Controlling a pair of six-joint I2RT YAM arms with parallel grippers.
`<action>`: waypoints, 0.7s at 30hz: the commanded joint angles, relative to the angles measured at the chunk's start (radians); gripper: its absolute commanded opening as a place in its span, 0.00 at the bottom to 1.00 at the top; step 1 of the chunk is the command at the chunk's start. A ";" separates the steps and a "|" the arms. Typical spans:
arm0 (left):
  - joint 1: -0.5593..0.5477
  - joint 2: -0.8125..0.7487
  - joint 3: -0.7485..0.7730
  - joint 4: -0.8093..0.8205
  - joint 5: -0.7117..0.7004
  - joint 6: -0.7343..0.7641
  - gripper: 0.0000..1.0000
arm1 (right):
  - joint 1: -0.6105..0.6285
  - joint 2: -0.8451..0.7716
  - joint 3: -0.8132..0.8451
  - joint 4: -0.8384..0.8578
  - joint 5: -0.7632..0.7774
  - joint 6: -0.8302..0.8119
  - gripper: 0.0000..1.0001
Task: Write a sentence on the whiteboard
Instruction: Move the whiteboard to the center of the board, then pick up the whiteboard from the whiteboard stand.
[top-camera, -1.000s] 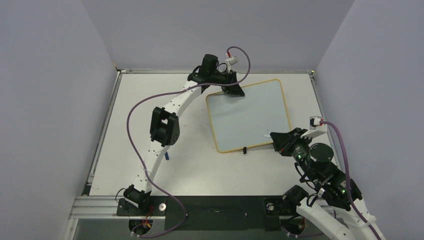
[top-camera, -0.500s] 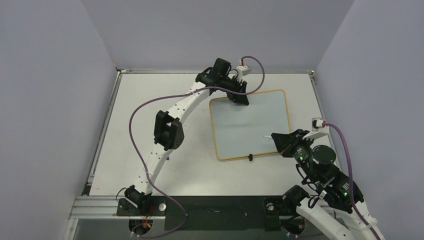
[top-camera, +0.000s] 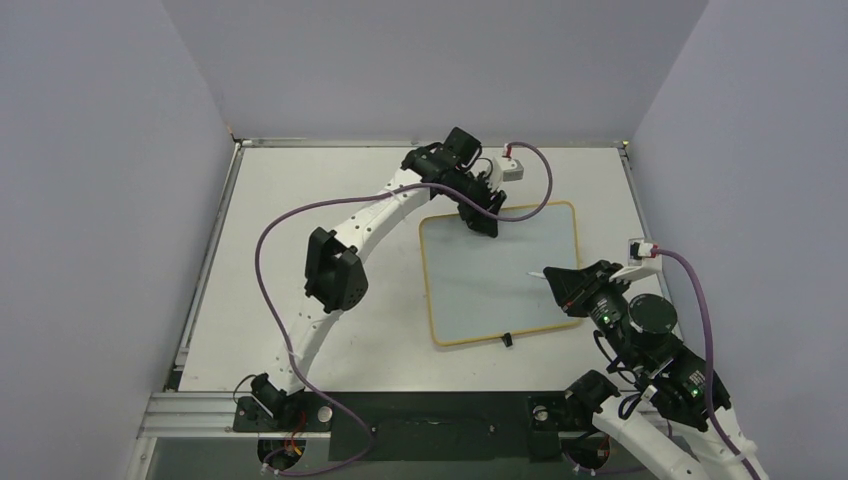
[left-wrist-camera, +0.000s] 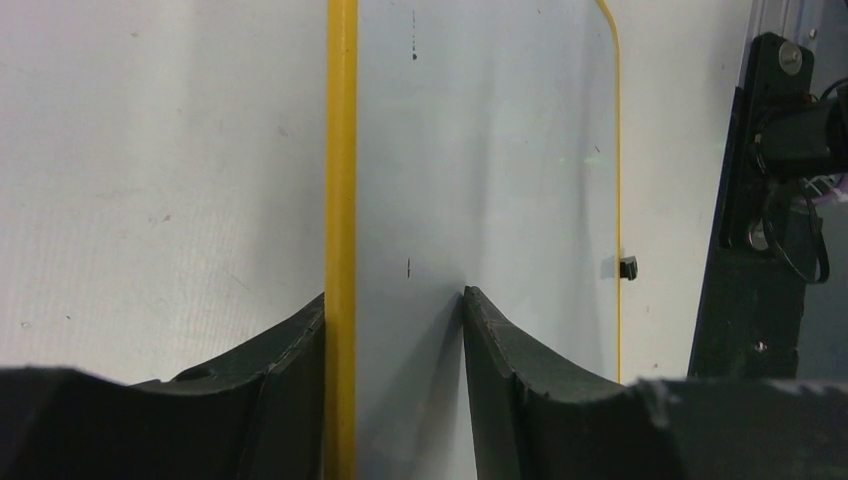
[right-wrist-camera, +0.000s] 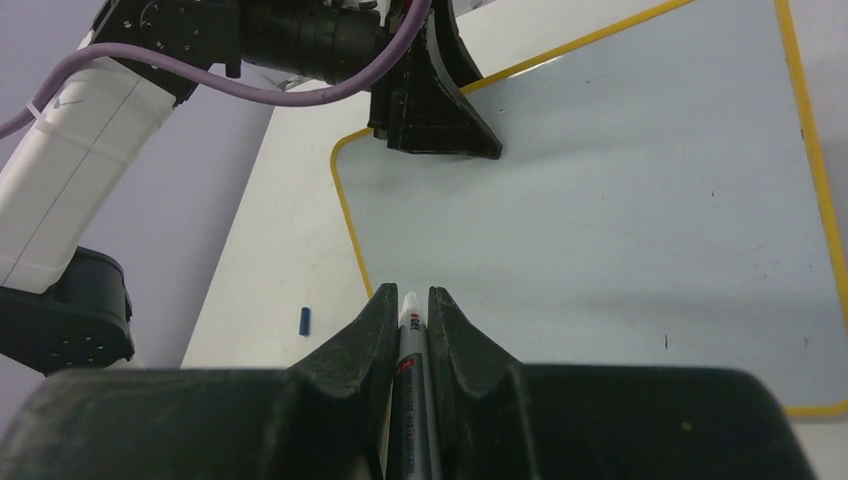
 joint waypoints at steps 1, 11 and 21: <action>-0.038 -0.110 -0.126 -0.145 0.029 0.151 0.00 | -0.003 -0.007 0.028 0.040 -0.011 0.018 0.00; 0.058 -0.515 -0.792 0.209 0.006 0.070 0.00 | -0.004 0.005 0.017 0.080 -0.049 0.041 0.00; 0.063 -0.592 -0.847 0.453 -0.042 -0.208 0.00 | -0.003 -0.004 0.016 0.094 -0.054 0.052 0.00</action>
